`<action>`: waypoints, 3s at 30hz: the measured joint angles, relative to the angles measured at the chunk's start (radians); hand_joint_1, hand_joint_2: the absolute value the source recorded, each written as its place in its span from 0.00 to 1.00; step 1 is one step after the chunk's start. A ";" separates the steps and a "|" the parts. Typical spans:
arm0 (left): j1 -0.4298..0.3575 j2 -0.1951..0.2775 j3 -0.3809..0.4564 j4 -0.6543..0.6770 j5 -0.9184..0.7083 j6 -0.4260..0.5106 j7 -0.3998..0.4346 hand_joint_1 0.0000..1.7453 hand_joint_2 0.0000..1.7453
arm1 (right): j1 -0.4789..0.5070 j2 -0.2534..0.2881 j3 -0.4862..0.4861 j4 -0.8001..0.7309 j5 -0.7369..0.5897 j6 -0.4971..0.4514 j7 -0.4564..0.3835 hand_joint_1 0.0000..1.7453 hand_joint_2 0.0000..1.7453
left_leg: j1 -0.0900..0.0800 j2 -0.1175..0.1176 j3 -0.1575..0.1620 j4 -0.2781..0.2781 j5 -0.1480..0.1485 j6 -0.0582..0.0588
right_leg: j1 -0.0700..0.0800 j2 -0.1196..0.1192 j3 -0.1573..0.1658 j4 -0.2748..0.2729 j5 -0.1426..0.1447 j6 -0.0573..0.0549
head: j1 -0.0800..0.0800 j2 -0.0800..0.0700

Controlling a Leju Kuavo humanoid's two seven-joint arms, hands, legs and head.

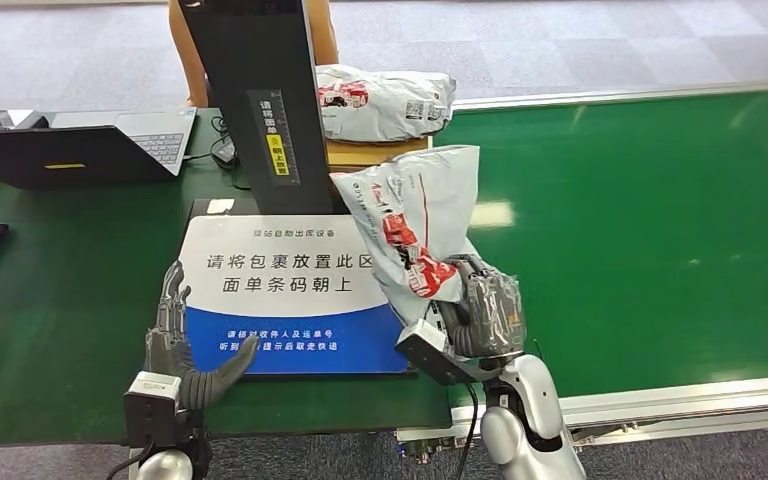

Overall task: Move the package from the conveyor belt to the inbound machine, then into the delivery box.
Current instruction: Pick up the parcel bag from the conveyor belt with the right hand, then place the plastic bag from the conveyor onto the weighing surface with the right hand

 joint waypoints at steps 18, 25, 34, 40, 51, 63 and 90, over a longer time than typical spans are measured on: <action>0.002 0.000 -0.003 0.001 0.001 0.024 -0.017 0.00 1.00 | -0.126 0.007 0.166 0.142 -0.030 0.034 -0.039 1.00 1.00 | 0.000 0.000 0.000 0.000 0.001 -0.001 | 0.000 0.000 0.000 0.001 0.000 0.000 | 0.000 0.000; -0.008 0.000 -0.015 0.001 0.001 0.035 -0.018 0.00 1.00 | -0.229 0.030 0.261 0.298 -0.070 0.024 -0.060 1.00 1.00 | 0.000 0.000 0.000 0.000 0.001 -0.001 | 0.000 0.000 0.000 0.001 0.000 0.000 | 0.000 0.000; -0.021 0.002 -0.025 0.003 0.002 0.059 -0.016 0.00 1.00 | -0.294 0.078 0.333 0.437 -0.082 0.024 -0.053 1.00 1.00 | 0.000 0.000 -0.001 0.000 0.001 -0.001 | 0.000 0.000 -0.001 0.001 0.000 0.000 | 0.000 0.000; -0.010 0.004 -0.039 0.002 0.006 0.077 -0.014 0.00 1.00 | -0.333 0.085 0.354 0.533 -0.053 -0.034 -0.031 0.65 1.00 | 0.000 0.000 -0.001 0.000 0.001 -0.001 | 0.000 0.000 0.000 0.001 0.000 0.000 | 0.000 0.000; -0.009 0.006 -0.064 0.002 -0.004 0.087 -0.006 0.00 1.00 | -0.362 0.085 0.312 0.700 0.133 -0.194 0.148 0.00 1.00 | 0.000 0.000 0.000 0.000 0.001 -0.001 | 0.000 0.000 0.000 0.001 0.000 0.000 | 0.000 0.000; -0.045 0.020 -0.082 0.046 0.016 0.099 -0.024 0.00 1.00 | -0.349 0.084 0.190 0.708 -0.101 -0.233 -0.101 0.00 1.00 | 0.000 0.000 0.001 0.000 0.001 -0.001 | 0.000 0.000 0.001 0.001 0.001 0.000 | 0.000 0.000; -0.046 0.090 -0.097 0.135 0.099 0.196 -0.091 0.00 1.00 | -0.031 0.016 0.040 -0.006 -0.926 -0.013 -0.588 0.00 1.00 | 0.000 0.000 0.000 0.000 0.001 -0.001 | 0.000 0.000 0.000 0.001 0.000 0.000 | 0.000 0.000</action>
